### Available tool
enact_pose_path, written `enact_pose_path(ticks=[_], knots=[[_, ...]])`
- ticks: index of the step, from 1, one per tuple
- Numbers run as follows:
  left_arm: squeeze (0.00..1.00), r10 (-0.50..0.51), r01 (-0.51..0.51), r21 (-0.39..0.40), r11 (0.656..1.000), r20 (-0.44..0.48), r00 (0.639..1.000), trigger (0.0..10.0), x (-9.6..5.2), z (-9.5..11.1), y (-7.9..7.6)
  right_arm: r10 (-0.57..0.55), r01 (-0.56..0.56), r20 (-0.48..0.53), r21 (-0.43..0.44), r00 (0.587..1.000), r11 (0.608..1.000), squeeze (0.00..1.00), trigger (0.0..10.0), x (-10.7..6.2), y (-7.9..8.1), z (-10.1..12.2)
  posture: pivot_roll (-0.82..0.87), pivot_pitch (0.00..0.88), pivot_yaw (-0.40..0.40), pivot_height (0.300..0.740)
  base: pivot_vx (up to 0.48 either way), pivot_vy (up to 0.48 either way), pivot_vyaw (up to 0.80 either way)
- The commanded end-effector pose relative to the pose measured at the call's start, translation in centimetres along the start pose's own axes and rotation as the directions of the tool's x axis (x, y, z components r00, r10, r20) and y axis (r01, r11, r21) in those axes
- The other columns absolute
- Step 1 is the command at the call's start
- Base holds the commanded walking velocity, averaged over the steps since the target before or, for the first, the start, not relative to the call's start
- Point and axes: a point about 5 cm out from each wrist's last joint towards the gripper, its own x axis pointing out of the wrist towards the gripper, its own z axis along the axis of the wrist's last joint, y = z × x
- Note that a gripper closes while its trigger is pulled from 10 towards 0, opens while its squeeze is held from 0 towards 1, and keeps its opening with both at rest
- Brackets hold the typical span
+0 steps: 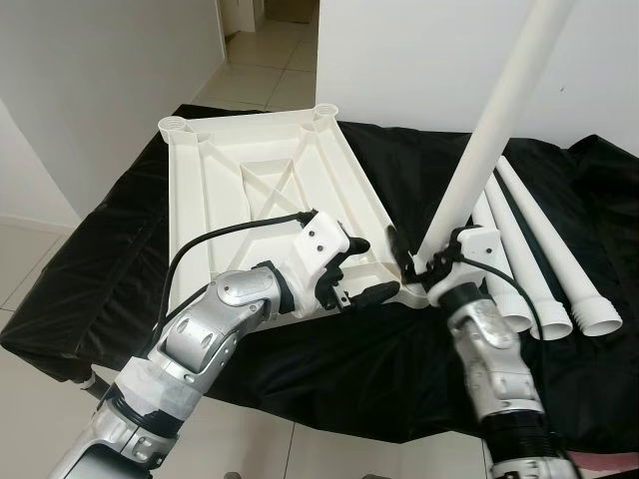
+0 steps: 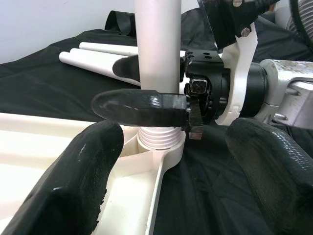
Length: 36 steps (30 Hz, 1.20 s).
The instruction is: Building children table
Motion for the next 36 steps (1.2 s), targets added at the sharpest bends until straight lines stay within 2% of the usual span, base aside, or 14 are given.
enact_pose_path(ticks=[1, 4, 5, 6, 8, 9, 10, 17, 25, 26, 33, 34, 35, 36], knots=[[0.00, -0.123, 0.123, 0.025, 0.992, -0.001, 0.992, 10.0, 0.2, 0.2, -0.6, 0.069, -0.068, -0.018, 0.032, 0.997, 0.997, 0.00, 10.0, 0.2, 0.0, -0.3, -0.08, 0.000, -0.012, 0.740, 0.000, 0.000, 0.00], [0.00, -0.126, 0.126, 0.024, 0.992, -0.001, 0.992, 10.0, 0.3, 0.2, -0.7, 0.090, -0.089, -0.026, 0.039, 0.996, 0.995, 0.00, 10.0, 0.1, -0.2, -0.3, -0.08, 0.000, -0.012, 0.740, 0.000, 0.000, 0.00], [0.00, -0.132, 0.132, 0.023, 0.991, -0.002, 0.991, 10.0, 0.3, 0.2, -0.8, 0.114, -0.113, -0.037, 0.026, 0.993, 0.993, 0.00, 8.2, 0.1, -0.4, -0.4, -0.08, 0.000, -0.008, 0.740, 0.000, 0.000, 0.00], [0.00, -0.138, 0.138, 0.022, 0.990, -0.004, 0.990, 10.0, 0.3, 0.1, -0.9, 0.132, -0.132, -0.054, 0.012, 0.990, 0.991, 0.00, 4.2, 0.0, -0.9, -0.5, -0.08, 0.000, -0.008, 0.740, 0.000, 0.000, 0.00], [0.00, -0.142, 0.142, 0.022, 0.990, -0.004, 0.990, 10.0, 0.3, 0.1, -1.0, 0.143, -0.143, -0.066, 0.003, 0.987, 0.990, 0.00, 4.2, 0.0, -1.2, -0.5, -0.08, 0.000, -0.008, 0.740, 0.000, 0.000, 0.00], [0.00, -0.145, 0.145, 0.022, 0.989, -0.005, 0.989, 10.0, 0.4, 0.1, -1.0, 0.152, -0.153, -0.080, -0.005, 0.985, 0.988, 0.00, 1.3, 0.0, -1.6, -0.6, -0.08, 0.000, -0.006, 0.740, 0.000, 0.000, 0.00], [0.00, -0.147, 0.147, 0.022, 0.989, -0.005, 0.989, 10.0, 0.4, 0.1, -1.1, 0.155, -0.156, -0.091, -0.012, 0.984, 0.988, 0.00, 0.0, 0.0, -2.0, -0.7, -0.08, 0.000, -0.006, 0.740, 0.000, 0.000, 0.00], [0.00, -0.147, 0.147, 0.024, 0.989, -0.003, 0.989, 10.0, 0.4, 0.2, -1.0, 0.172, -0.173, -0.113, -0.005, 0.979, 0.985, 0.00, 0.0, 0.0, -3.4, -0.8, -0.08, 0.000, -0.001, 0.740, 0.000, 0.000, 0.00], [0.00, -0.145, 0.145, 0.024, 0.989, -0.003, 0.989, 10.0, 0.4, 0.3, -0.9, 0.165, -0.161, -0.129, 0.041, 0.978, 0.986, 0.00, 0.1, -0.4, -3.4, -1.5, -0.07, 0.000, -0.001, 0.740, 0.000, 0.000, 0.00], [0.00, -0.145, 0.145, 0.023, 0.989, -0.003, 0.989, 10.0, 0.3, 0.3, -0.9, 0.159, -0.154, -0.135, 0.048, 0.978, 0.987, 0.00, 10.0, -0.4, -3.2, -1.7, -0.07, 0.000, 0.000, 0.740, 0.000, 0.000, 0.00], [0.00, -0.148, 0.148, 0.019, 0.989, -0.004, 0.989, 10.0, 0.3, 0.2, -1.0, 0.129, -0.122, -0.140, 0.057, 0.982, 0.991, 0.00, 10.0, -0.4, -2.8, -2.0, -0.08, 0.000, -0.001, 0.740, 0.000, 0.000, 0.00], [0.00, -0.149, 0.149, 0.018, 0.989, -0.005, 0.989, 10.0, 0.3, 0.2, -1.1, 0.083, -0.077, -0.152, 0.047, 0.985, 0.996, 0.00, 10.0, -0.3, -2.7, -2.2, -0.08, 0.000, -0.002, 0.740, 0.000, 0.000, 0.00], [0.00, -0.149, 0.149, 0.018, 0.989, -0.005, 0.989, 10.0, 0.3, 0.2, -1.1, 0.083, -0.077, -0.152, 0.047, 0.985, 0.996, 0.00, 10.0, -0.3, -2.7, -2.2, -0.08, 0.000, -0.002, 0.740, 0.000, 0.000, 0.00], [0.00, -0.149, 0.149, 0.016, 0.989, -0.004, 0.989, 10.0, 0.3, 0.2, -1.1, 0.027, -0.020, -0.157, 0.046, 0.987, 0.999, 0.00, 10.0, -0.2, -2.5, -2.2, -0.08, 0.000, -0.008, 0.740, 0.000, 0.000, 0.00]])
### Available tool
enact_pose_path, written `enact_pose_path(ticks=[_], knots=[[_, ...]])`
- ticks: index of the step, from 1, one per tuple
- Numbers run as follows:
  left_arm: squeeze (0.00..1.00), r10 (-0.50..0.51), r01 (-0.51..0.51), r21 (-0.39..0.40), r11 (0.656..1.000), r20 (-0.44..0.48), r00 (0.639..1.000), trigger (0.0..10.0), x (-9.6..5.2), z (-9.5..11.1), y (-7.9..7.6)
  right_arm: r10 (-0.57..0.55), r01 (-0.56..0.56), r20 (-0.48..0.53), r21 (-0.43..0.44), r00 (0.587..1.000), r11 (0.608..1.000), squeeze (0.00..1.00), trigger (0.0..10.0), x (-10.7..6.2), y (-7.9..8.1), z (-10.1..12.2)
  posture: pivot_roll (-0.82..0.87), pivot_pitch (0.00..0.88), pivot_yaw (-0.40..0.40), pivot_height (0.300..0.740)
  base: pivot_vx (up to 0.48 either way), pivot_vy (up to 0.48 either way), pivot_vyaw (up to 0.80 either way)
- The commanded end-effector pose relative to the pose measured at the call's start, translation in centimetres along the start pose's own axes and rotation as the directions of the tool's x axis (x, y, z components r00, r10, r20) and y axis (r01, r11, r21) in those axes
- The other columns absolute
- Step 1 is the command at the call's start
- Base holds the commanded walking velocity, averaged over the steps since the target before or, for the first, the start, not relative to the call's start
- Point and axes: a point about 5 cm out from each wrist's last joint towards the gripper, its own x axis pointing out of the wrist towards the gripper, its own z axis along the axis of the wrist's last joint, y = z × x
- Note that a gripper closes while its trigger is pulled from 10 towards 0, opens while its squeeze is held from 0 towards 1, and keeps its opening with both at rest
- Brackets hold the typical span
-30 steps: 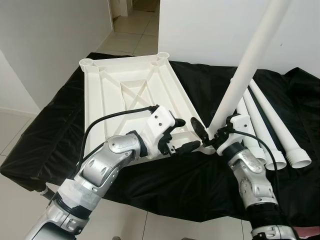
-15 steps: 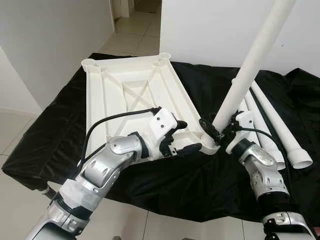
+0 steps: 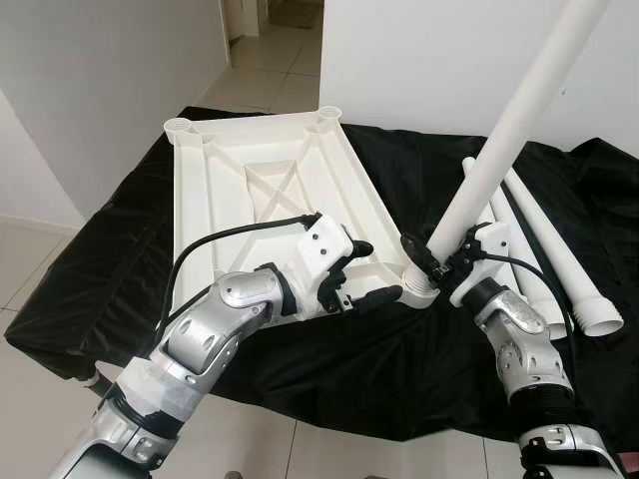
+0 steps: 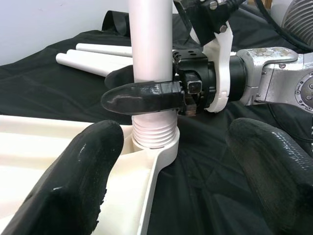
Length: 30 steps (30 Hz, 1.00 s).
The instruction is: Building children table
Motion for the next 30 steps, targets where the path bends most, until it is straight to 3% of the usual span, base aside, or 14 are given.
enact_pose_path(ticks=[1, 6, 8, 9, 11, 12, 13, 14, 18, 22, 30], knots=[[0.00, -0.133, 0.133, 0.012, 0.991, 0.000, 0.991, 10.0, 0.2, 0.3, -0.9, -0.056, 0.059, -0.072, 0.030, 0.996, 0.998, 0.00, 10.0, -0.3, 0.4, -1.5, -0.08, 0.000, -0.008, 0.740, 0.000, 0.000, 0.00], [0.00, -0.133, 0.133, 0.009, 0.991, 0.003, 0.991, 10.0, 0.2, 0.2, -0.9, -0.165, 0.165, -0.079, 0.001, 0.983, 0.986, 0.00, 10.0, -0.2, 1.3, -1.5, -0.09, 0.000, -0.011, 0.740, 0.000, 0.000, 0.00], [0.00, -0.130, 0.130, 0.006, 0.992, 0.005, 0.992, 10.0, 0.3, 0.2, -0.8, -0.294, 0.296, -0.095, 0.010, 0.951, 0.955, 0.00, 10.0, -0.1, 2.4, -1.7, -0.11, 0.000, -0.005, 0.740, 0.000, 0.000, 0.00], [0.00, -0.130, 0.130, 0.006, 0.992, 0.005, 0.992, 10.0, 0.3, 0.2, -0.8, -0.294, 0.296, -0.095, 0.010, 0.951, 0.955, 0.00, 10.0, -0.1, 2.4, -1.7, -0.11, 0.000, -0.005, 0.740, 0.000, 0.000, 0.00], [0.00, -0.135, 0.135, 0.000, 0.991, 0.012, 0.991, 10.0, 0.5, 0.2, -0.9, -0.438, 0.442, -0.111, 0.004, 0.892, 0.897, 0.00, 10.0, -0.2, 3.8, -2.2, -0.12, 0.000, 0.001, 0.740, 0.000, 0.000, 0.00], [0.00, -0.135, 0.135, 0.000, 0.991, 0.012, 0.991, 10.0, 0.5, 0.2, -0.9, -0.438, 0.442, -0.111, 0.004, 0.892, 0.897, 0.00, 10.0, -0.2, 3.8, -2.2, -0.12, 0.000, 0.001, 0.740, 0.000, 0.000, 0.00], [0.00, -0.143, 0.143, -0.004, 0.990, 0.014, 0.990, 10.0, 0.6, 0.2, -1.0, -0.529, 0.533, -0.109, 0.005, 0.841, 0.846, 0.00, 10.0, -0.3, 4.8, -2.4, -0.12, 0.000, 0.002, 0.740, 0.000, 0.000, 0.00], [0.00, -0.143, 0.144, -0.003, 0.990, 0.012, 0.990, 10.0, 0.6, 0.2, -1.0, -0.549, 0.553, -0.105, 0.012, 0.829, 0.833, 0.00, 10.0, -0.4, 5.0, -2.4, -0.12, 0.000, 0.002, 0.740, 0.000, 0.000, 0.00], [0.00, -0.143, 0.143, -0.004, 0.990, 0.012, 0.990, 10.0, 0.6, 0.2, -0.9, -0.584, 0.591, -0.111, 0.044, 0.804, 0.806, 0.00, 10.0, -0.3, 6.2, -2.2, -0.12, 0.000, 0.004, 0.740, 0.000, 0.000, 0.00], [0.00, -0.143, 0.143, -0.003, 0.990, 0.011, 0.990, 10.0, 0.5, 0.3, -0.8, -0.580, 0.588, -0.120, 0.048, 0.806, 0.807, 0.00, 10.0, -0.1, 7.2, -1.9, -0.12, 0.000, 0.004, 0.740, 0.000, 0.000, 0.00], [0.00, -0.142, 0.142, -0.005, 0.990, 0.012, 0.990, 10.0, 0.6, 0.3, -0.9, -0.605, 0.608, -0.096, -0.007, 0.790, 0.794, 0.00, 10.0, -0.4, 6.3, -1.4, -0.12, 0.000, 0.002, 0.740, 0.000, 0.000, 0.00]])
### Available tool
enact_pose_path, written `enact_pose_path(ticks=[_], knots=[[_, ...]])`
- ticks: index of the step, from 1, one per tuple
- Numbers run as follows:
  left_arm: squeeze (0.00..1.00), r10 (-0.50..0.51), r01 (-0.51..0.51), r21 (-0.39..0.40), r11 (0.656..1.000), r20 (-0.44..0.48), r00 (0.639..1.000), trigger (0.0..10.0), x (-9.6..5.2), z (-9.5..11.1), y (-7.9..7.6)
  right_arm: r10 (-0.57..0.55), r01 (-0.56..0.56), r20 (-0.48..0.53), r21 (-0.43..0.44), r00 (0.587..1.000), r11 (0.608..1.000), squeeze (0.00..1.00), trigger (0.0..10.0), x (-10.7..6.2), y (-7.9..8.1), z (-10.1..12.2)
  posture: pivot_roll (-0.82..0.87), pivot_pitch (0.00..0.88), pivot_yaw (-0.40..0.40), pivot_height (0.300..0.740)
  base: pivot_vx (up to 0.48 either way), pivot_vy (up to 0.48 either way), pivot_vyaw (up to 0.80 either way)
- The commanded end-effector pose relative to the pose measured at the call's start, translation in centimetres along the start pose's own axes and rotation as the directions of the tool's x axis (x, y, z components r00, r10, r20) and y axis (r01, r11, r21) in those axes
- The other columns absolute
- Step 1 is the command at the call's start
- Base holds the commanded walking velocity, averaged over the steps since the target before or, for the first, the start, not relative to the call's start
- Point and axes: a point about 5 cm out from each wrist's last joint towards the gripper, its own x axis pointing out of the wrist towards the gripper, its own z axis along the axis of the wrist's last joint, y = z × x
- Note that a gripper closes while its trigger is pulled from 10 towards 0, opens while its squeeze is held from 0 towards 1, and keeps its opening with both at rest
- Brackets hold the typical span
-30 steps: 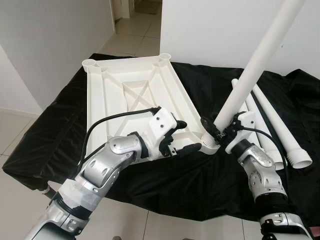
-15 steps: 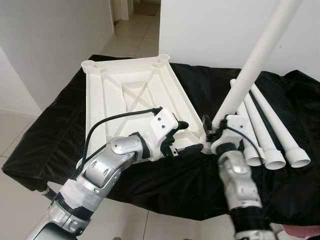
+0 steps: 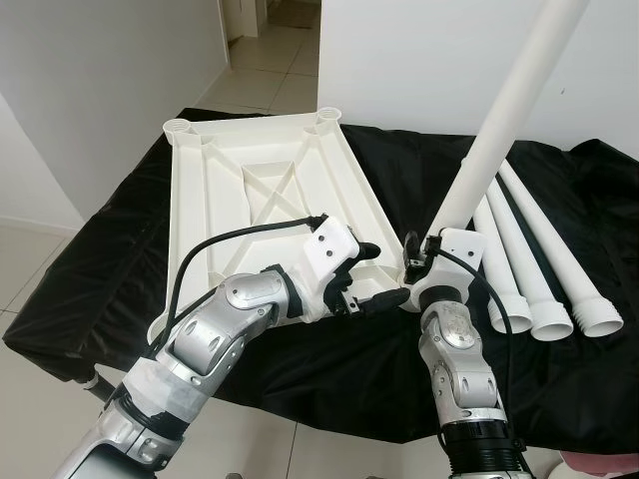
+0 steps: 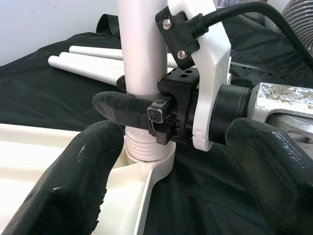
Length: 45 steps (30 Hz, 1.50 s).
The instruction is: Building children table
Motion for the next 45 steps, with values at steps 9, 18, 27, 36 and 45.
enact_pose_path(ticks=[9, 18, 27, 36, 45], knots=[[0.00, -0.118, 0.118, 0.010, 0.993, -0.009, 0.993, 10.0, 0.0, 0.1, -0.5, 0.042, -0.043, -0.009, -0.020, 0.999, 0.999, 1.00, 10.0, 0.0, -1.9, -1.1, -0.11, 0.000, -0.002, 0.740, 0.000, 0.000, 0.00], [0.00, -0.107, 0.107, 0.016, 0.994, -0.006, 0.994, 10.0, 0.1, 0.2, -0.4, 0.332, -0.332, 0.064, -0.015, 0.941, 0.943, 0.00, 10.0, 1.1, -2.5, -0.3, -0.10, 0.000, -0.003, 0.740, 0.000, 0.000, 0.00], [0.00, -0.110, 0.110, 0.015, 0.994, -0.003, 0.994, 10.0, 0.2, 0.2, -0.5, 0.532, -0.530, 0.048, -0.036, 0.846, 0.847, 0.00, 10.0, 1.8, -2.1, -0.2, -0.10, 0.000, 0.002, 0.740, 0.000, 0.000, 0.00], [0.00, -0.110, 0.110, 0.024, 0.994, -0.007, 0.994, 10.0, 0.3, 0.2, -0.5, 0.616, -0.617, -0.028, -0.041, 0.787, 0.786, 0.00, 0.0, 3.1, -3.6, -1.1, -0.09, 0.000, -0.001, 0.740, 0.000, 0.000, 0.00], [0.00, -0.108, 0.108, 0.023, 0.994, -0.009, 0.994, 10.0, 0.2, 0.2, -0.5, 0.626, -0.627, -0.039, -0.013, 0.778, 0.779, 0.00, 0.0, 3.1, -4.3, -1.7, -0.09, 0.000, 0.000, 0.740, 0.000, 0.000, 0.00]])
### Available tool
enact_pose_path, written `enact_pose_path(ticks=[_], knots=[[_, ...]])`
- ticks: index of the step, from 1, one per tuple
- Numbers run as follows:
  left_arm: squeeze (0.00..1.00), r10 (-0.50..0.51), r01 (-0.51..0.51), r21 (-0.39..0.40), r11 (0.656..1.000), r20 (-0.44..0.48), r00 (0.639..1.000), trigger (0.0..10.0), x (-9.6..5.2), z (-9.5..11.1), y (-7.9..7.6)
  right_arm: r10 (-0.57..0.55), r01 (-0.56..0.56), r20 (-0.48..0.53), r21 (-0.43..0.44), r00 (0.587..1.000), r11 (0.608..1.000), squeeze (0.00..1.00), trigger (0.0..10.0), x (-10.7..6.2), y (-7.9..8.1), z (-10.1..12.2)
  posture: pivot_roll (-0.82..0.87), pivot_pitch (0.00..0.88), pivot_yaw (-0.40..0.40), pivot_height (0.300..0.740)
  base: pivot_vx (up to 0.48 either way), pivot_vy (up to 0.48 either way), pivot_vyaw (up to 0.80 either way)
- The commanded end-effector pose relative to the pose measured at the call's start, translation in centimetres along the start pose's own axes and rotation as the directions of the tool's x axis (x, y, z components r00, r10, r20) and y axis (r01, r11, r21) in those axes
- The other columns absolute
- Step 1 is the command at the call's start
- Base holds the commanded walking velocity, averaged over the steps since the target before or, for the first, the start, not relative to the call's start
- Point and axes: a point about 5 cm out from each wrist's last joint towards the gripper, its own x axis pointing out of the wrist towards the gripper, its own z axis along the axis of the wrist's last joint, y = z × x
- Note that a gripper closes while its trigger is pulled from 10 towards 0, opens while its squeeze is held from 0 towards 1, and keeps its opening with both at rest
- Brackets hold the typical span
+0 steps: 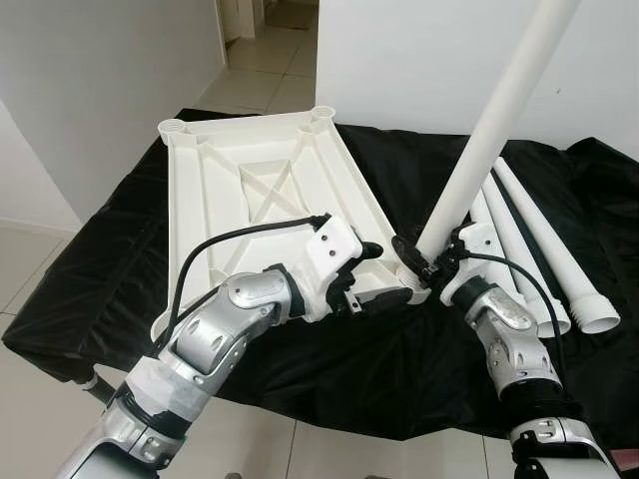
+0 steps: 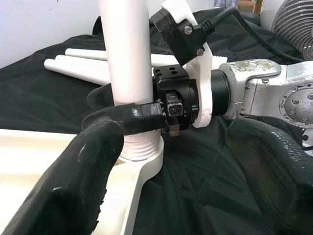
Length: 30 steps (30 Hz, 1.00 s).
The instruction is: Building children table
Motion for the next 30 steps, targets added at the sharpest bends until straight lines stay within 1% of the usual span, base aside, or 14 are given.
enact_pose_path(ticks=[1, 2, 3, 4, 12, 15, 18, 19, 21, 22, 24, 26, 28, 30], knots=[[0.00, -0.106, 0.106, 0.015, 0.994, -0.007, 0.994, 10.0, 0.0, 0.1, -0.5, -0.007, 0.009, -0.034, 0.038, 0.999, 0.999, 0.00, 0.0, -0.4, 0.2, -1.0, -0.09, 0.000, -0.001, 0.740, 0.000, 0.000, 0.00], [0.00, -0.106, 0.106, 0.015, 0.994, -0.007, 0.994, 10.0, 0.0, 0.1, -0.5, -0.007, 0.009, -0.034, 0.038, 0.999, 0.999, 0.00, 0.0, -0.4, 0.2, -1.0, -0.09, 0.000, -0.001, 0.740, 0.000, 0.000, 0.00], [0.00, -0.104, 0.104, 0.015, 0.994, -0.007, 0.995, 10.0, 0.1, 0.1, -0.5, -0.025, 0.027, -0.043, 0.040, 0.999, 0.999, 0.00, 2.4, -0.4, 0.2, -1.2, -0.09, 0.000, -0.002, 0.740, 0.000, 0.000, 0.00], [0.00, -0.097, 0.097, 0.010, 0.995, 0.000, 0.995, 10.0, 0.1, 0.1, -0.4, -0.038, 0.040, -0.050, 0.038, 0.998, 0.998, 0.00, 10.0, -0.4, 0.2, -1.3, -0.10, 0.000, -0.003, 0.740, 0.000, 0.000, 0.00], [0.00, -0.086, 0.086, 0.010, 0.996, 0.000, 0.996, 10.0, 0.1, 0.0, -0.3, -0.100, 0.101, -0.084, 0.007, 0.991, 0.995, 0.00, 10.0, -0.2, 0.8, -1.7, -0.10, 0.000, -0.006, 0.740, 0.000, 0.000, 0.00], [0.00, -0.087, 0.087, 0.009, 0.996, -0.004, 0.996, 10.0, 0.1, -0.2, -0.5, -0.152, 0.151, -0.092, -0.015, 0.984, 0.988, 0.00, 10.0, -0.1, 1.8, -1.6, -0.10, 0.000, -0.012, 0.740, 0.000, 0.000, 0.00], [0.00, -0.091, 0.091, 0.005, 0.996, -0.006, 0.996, 10.0, 0.1, -0.3, -0.6, -0.290, 0.291, -0.116, -0.005, 0.950, 0.957, 0.00, 10.0, -0.2, 2.3, -1.7, -0.10, 0.000, -0.018, 0.740, 0.000, 0.000, 0.00], [0.00, -0.091, 0.091, 0.005, 0.996, -0.006, 0.996, 10.0, 0.1, -0.3, -0.6, -0.290, 0.291, -0.116, -0.005, 0.950, 0.957, 0.00, 10.0, -0.2, 2.3, -1.7, -0.10, 0.000, -0.018, 0.740, 0.000, 0.000, 0.00], [0.00, -0.092, 0.092, 0.004, 0.996, -0.008, 0.996, 10.0, 0.1, -0.4, -0.7, -0.383, 0.387, -0.123, 0.007, 0.916, 0.922, 0.00, 10.0, -0.4, 2.5, -1.8, -0.10, 0.000, -0.018, 0.740, 0.000, 0.000, 0.00], [0.00, -0.092, 0.092, 0.004, 0.996, -0.008, 0.996, 10.0, 0.1, -0.4, -0.7, -0.383, 0.387, -0.123, 0.007, 0.916, 0.922, 0.00, 10.0, -0.4, 2.5, -1.8, -0.10, 0.000, -0.018, 0.740, 0.000, 0.000, 0.00], [0.00, -0.095, 0.095, 0.003, 0.995, -0.009, 0.995, 10.0, 0.2, -0.5, -0.8, -0.519, 0.525, -0.115, 0.031, 0.847, 0.850, 0.00, 10.0, -0.7, 3.3, -1.8, -0.11, 0.000, -0.024, 0.740, 0.000, 0.000, 0.00], [0.00, -0.097, 0.097, 0.004, 0.995, -0.008, 0.995, 10.0, 0.3, -0.5, -0.8, -0.600, 0.608, -0.115, 0.053, 0.792, 0.792, 0.00, 10.0, -0.9, 4.1, -1.7, -0.11, 0.000, -0.026, 0.740, 0.000, 0.000, 0.00], [0.00, -0.097, 0.097, 0.004, 0.995, -0.008, 0.995, 10.0, 0.3, -0.5, -0.8, -0.619, 0.627, -0.118, 0.054, 0.777, 0.777, 0.00, 10.0, -0.9, 4.4, -1.6, -0.11, 0.000, -0.026, 0.740, 0.000, 0.000, 0.00], [0.00, -0.095, 0.095, 0.004, 0.995, -0.009, 0.995, 10.0, 0.2, -0.5, -0.8, -0.653, 0.662, -0.110, 0.068, 0.749, 0.747, 0.00, 10.0, -0.8, 5.5, -1.3, -0.10, 0.000, -0.030, 0.740, 0.000, 0.000, 0.00]])
